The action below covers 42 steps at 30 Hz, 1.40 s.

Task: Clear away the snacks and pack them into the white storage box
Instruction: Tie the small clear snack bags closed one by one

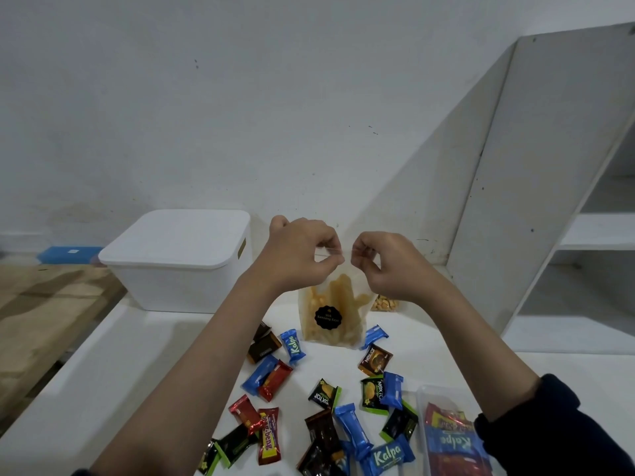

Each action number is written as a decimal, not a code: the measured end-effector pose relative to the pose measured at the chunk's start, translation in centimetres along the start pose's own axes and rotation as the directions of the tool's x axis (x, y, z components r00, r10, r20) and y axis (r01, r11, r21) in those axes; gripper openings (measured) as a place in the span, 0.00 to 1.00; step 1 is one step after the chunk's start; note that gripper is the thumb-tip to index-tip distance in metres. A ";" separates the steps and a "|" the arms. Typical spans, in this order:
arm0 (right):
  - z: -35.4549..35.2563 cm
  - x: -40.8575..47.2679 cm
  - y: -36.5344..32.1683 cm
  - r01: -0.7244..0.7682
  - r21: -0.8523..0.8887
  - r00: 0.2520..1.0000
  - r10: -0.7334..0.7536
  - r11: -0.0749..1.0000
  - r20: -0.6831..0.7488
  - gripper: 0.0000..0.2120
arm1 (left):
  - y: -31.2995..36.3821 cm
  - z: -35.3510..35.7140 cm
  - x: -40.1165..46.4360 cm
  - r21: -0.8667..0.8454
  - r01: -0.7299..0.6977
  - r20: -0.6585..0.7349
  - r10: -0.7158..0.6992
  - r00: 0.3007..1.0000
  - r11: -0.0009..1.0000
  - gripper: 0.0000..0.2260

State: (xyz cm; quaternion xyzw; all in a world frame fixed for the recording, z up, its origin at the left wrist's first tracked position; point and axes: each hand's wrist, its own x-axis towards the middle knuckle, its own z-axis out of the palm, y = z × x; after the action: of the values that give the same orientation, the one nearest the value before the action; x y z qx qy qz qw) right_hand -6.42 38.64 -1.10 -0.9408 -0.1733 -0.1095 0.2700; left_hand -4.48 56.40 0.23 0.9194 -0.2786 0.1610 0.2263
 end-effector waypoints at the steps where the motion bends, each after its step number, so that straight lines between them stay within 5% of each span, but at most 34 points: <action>1: 0.0 0.0 0.0 0.005 -0.002 1.000 -0.005 1.000 0.000 0.10 | 0.0 0.0 0.0 0.006 -0.005 0.001 0.005 1.000 1.000 0.03; 14: 0.3 0.0 0.3 0.092 -0.039 0.993 -0.095 0.995 -0.064 0.05 | 0.9 -0.3 0.0 0.027 -0.033 0.041 0.032 0.999 0.999 0.02; 24: -0.9 -0.6 0.2 0.037 0.364 0.989 0.020 0.931 -0.150 0.06 | 0.6 -1.3 -0.1 -0.067 0.012 0.036 -0.010 0.999 0.998 0.05; 32: -0.5 -0.3 -0.1 0.101 0.391 0.979 -0.022 0.915 -0.201 0.10 | 1.1 -1.4 0.1 -0.154 0.028 0.048 -0.021 0.999 0.988 0.03; 42: 0.1 -0.3 0.0 0.123 0.542 0.975 0.000 0.831 -0.221 0.15 | 1.1 -1.3 0.1 -0.056 -0.045 0.025 0.046 0.999 0.997 0.03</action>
State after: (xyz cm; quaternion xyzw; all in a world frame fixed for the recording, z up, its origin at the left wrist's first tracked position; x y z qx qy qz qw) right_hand -6.68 38.62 -1.32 -0.7994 -0.1982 -0.1629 0.5432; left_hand -5.25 56.16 1.75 0.9082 -0.3068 0.1460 0.2443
